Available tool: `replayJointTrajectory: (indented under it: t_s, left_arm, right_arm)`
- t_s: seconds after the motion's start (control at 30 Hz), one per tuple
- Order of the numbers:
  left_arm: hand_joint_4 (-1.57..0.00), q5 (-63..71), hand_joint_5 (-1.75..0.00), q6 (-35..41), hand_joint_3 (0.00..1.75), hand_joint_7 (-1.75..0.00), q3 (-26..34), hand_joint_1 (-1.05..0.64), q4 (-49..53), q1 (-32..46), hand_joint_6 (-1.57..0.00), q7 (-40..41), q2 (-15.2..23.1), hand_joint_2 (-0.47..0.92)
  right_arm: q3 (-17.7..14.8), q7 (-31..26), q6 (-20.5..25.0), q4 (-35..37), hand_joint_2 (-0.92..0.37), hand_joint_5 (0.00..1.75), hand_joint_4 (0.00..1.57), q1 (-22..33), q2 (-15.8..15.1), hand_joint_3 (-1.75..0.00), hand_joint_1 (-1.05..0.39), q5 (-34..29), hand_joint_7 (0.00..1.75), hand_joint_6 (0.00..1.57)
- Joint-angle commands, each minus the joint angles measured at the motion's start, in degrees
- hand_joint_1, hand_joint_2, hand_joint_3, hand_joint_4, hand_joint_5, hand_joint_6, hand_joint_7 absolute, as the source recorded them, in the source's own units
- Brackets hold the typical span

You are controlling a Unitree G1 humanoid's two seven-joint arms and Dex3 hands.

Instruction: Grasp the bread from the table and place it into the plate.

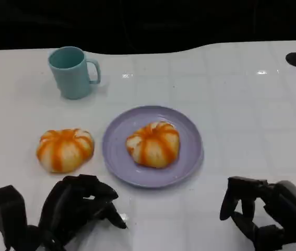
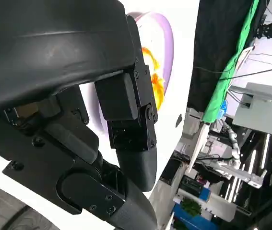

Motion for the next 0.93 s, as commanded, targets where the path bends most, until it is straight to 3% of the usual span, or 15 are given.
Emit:
replayJointTrajectory:
  t_s: [0.03,0.5,0.93]
  left_arm:
    - [-1.57,-0.6,-0.60,0.2,0.00,-0.22,0.5,-1.05,-0.3,-0.1,-1.57,-0.5,1.2,0.70]
    - [-1.57,-0.7,-0.59,0.9,0.00,-0.22,0.5,-1.05,-0.4,0.0,-1.57,-0.9,1.7,0.69]
    - [-1.57,-0.5,-0.59,0.9,0.00,-0.22,0.5,-1.05,-0.2,-0.1,-1.57,-0.4,1.6,0.69]
  right_arm:
    - [-1.1,-1.3,-1.3,2.0,-0.46,1.75,0.79,-0.4,0.6,-1.29,-0.12,-0.6,1.60,0.55]
    - [-1.1,-0.7,-0.7,4.0,-0.44,1.75,0.78,-1.3,2.5,-1.31,-0.15,-0.8,1.60,0.55]
    - [-1.8,-2.6,-3.5,5.6,-0.42,1.75,0.80,-1.9,2.3,-1.34,-0.15,-2.2,1.57,0.59]
